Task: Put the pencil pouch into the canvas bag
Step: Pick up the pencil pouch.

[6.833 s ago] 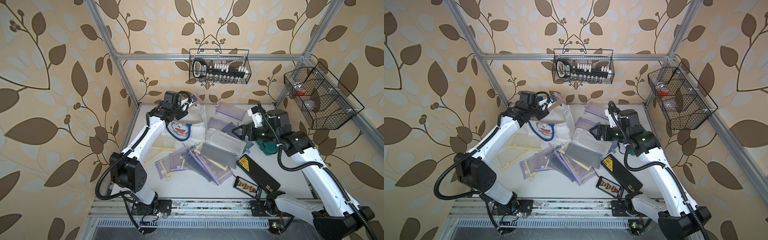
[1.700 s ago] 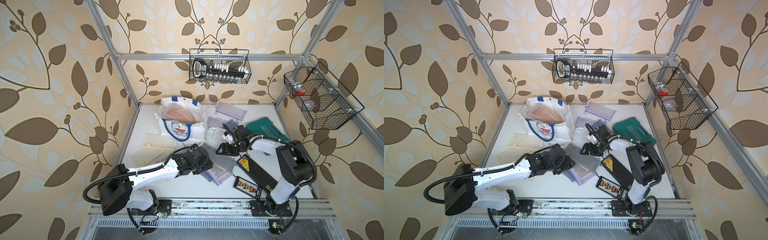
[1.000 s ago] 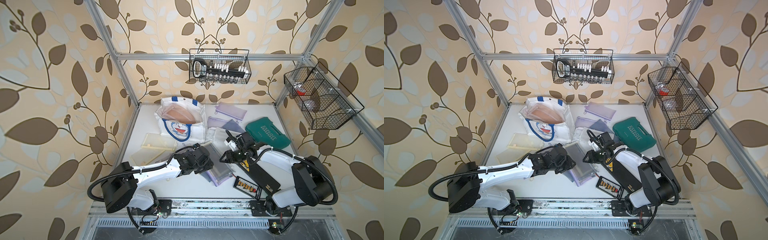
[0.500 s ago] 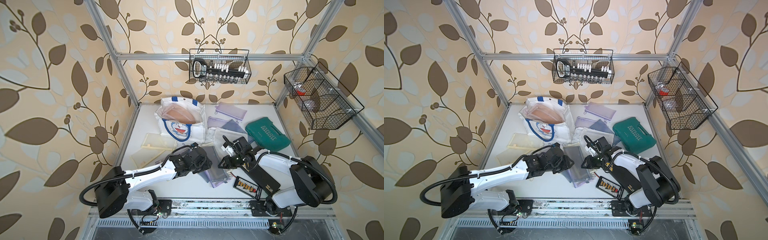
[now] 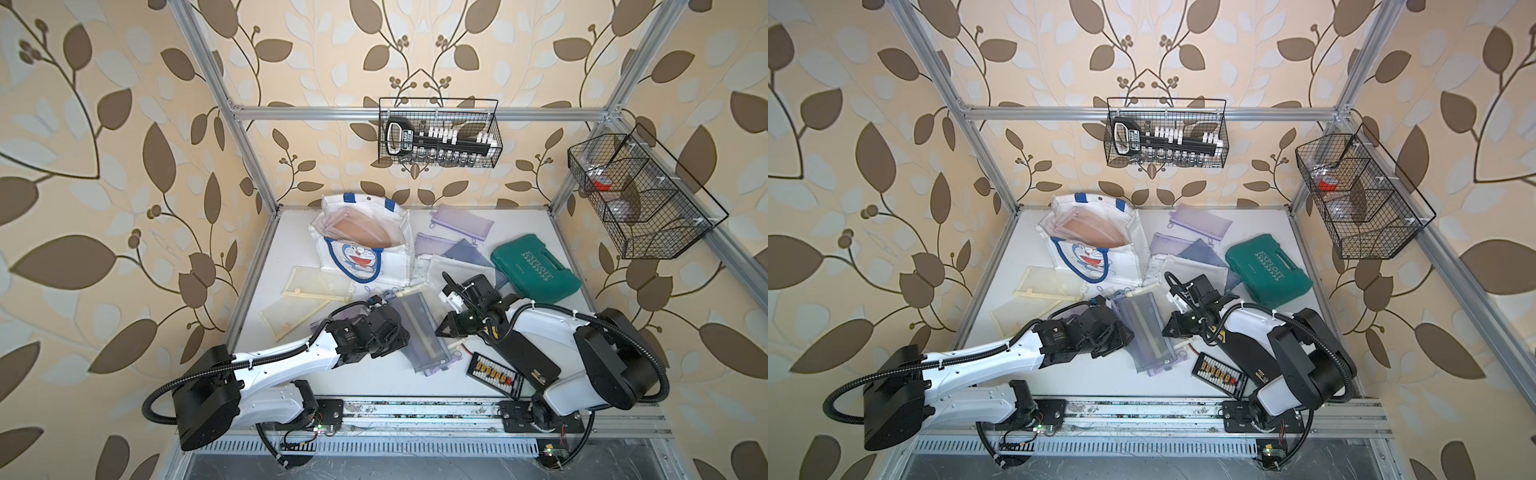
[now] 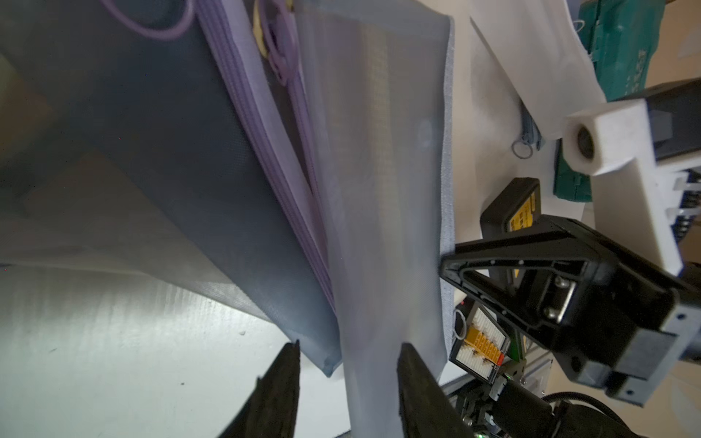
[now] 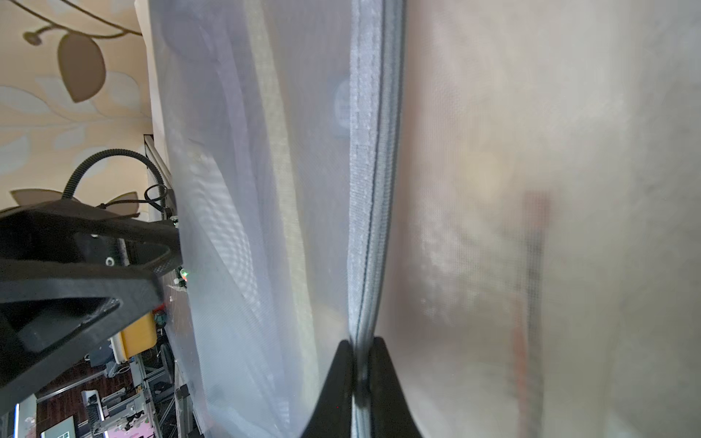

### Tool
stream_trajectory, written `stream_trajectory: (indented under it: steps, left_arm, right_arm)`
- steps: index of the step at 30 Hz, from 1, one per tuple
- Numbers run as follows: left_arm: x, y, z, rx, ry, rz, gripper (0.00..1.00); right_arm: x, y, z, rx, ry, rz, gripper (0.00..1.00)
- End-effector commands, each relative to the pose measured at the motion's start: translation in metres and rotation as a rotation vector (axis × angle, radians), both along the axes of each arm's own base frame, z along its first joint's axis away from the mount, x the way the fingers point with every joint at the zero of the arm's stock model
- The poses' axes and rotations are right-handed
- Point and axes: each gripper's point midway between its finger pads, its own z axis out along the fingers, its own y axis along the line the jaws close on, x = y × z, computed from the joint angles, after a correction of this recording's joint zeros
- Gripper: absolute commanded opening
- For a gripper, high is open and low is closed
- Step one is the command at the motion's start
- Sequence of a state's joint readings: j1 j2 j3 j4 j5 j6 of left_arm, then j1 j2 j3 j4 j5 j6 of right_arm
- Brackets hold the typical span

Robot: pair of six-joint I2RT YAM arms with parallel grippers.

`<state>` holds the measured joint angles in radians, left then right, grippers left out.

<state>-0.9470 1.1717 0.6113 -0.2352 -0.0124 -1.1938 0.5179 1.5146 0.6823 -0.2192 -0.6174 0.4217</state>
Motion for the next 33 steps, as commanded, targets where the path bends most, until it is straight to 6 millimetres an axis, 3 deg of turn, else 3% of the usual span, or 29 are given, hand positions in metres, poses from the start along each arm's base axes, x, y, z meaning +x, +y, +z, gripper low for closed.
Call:
stream_trajectory:
  steps: [1, 10, 14, 17, 18, 22, 27, 33]
  left_arm:
    - [0.015, 0.0, 0.004, -0.058, -0.054, 0.063, 0.45]
    - [0.031, -0.034, 0.01, -0.149, -0.096, -0.018, 0.35]
    - [0.032, -0.046, 0.013, -0.178, -0.093, -0.055, 0.2]
    - [0.03, -0.044, 0.021, -0.165, -0.098, -0.07, 0.02]
    - [0.029, -0.04, 0.026, -0.162, -0.106, -0.068, 0.0]
    - [0.018, -0.018, 0.046, -0.117, -0.113, -0.052, 0.0]
    - [-0.003, 0.014, 0.081, -0.019, -0.048, -0.04, 0.0]
    - [-0.015, 0.039, 0.153, 0.009, -0.07, 0.039, 0.0]
  right_arm:
    - [-0.009, -0.002, -0.012, -0.022, 0.017, 0.022, 0.1]
    - [-0.014, 0.003, -0.018, -0.032, 0.024, 0.045, 0.09]
    - [-0.015, 0.004, -0.017, -0.031, 0.026, 0.049, 0.09]
    - [-0.014, 0.004, -0.013, -0.029, 0.016, 0.046, 0.11]
    - [-0.013, 0.004, -0.01, -0.03, 0.006, 0.044, 0.13]
    - [-0.004, 0.002, 0.009, -0.04, -0.046, 0.03, 0.29]
    - [0.012, -0.005, 0.052, -0.039, -0.139, -0.007, 0.63]
    - [0.032, -0.018, 0.093, -0.087, -0.249, -0.037, 0.77]
